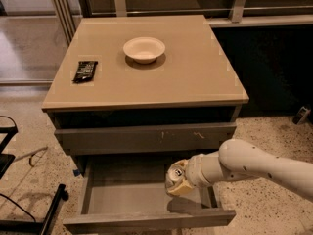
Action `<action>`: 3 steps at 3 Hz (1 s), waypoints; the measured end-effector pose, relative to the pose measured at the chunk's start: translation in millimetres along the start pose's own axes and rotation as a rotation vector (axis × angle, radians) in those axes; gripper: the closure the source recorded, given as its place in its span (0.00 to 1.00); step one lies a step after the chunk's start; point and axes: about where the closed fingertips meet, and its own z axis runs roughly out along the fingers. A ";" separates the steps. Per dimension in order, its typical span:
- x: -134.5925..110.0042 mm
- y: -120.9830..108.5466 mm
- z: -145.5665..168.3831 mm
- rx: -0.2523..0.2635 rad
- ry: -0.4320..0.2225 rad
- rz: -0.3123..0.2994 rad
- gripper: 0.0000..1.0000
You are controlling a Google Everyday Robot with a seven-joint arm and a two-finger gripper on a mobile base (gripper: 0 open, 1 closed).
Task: Place 7up can into middle drawer
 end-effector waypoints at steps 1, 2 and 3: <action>14.7 -3.7 19.1 0.001 0.000 -0.023 1.00; 33.5 -9.6 56.5 -0.014 -0.026 -0.044 1.00; 40.9 -13.2 79.2 -0.029 -0.041 -0.050 1.00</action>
Offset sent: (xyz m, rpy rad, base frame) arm 0.0254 0.0100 -0.0895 0.0309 -0.0348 0.0598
